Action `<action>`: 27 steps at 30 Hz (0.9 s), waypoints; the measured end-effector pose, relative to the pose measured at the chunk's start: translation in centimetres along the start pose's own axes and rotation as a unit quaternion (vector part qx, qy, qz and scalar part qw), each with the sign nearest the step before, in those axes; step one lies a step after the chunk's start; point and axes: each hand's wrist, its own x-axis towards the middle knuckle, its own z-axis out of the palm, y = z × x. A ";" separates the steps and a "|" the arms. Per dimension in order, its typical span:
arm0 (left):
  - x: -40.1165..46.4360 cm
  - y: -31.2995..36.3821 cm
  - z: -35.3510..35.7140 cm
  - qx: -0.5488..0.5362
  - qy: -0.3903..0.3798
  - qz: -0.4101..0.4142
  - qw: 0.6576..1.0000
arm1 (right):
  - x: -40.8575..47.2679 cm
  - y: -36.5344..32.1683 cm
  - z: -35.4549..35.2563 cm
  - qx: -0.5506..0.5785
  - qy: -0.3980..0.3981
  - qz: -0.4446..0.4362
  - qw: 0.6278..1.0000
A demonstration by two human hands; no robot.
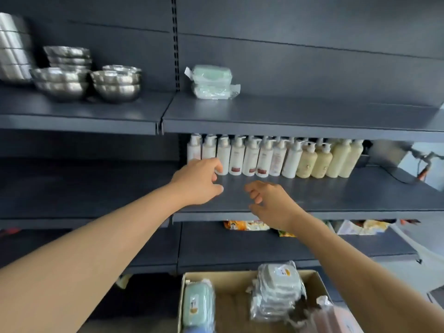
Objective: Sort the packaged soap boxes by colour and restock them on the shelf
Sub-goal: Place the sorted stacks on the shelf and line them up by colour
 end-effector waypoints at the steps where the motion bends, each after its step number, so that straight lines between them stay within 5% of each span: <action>1: -0.9 -0.6 1.4 0.003 -0.022 -0.015 1.000 | -0.7 0.5 1.1 0.000 -0.016 0.006 1.000; 18: -5.3 -17.3 23.4 0.075 -0.251 -0.185 0.947 | -5.7 8.1 24.9 0.058 -0.203 0.139 0.967; 23: -4.3 -21.2 29.0 0.129 -0.291 -0.102 0.942 | -5.4 9.7 31.5 0.092 -0.214 0.178 0.956; 27: -3.0 -23.2 32.5 0.177 -0.313 0.052 0.932 | -5.0 10.8 35.8 0.113 -0.212 0.212 0.947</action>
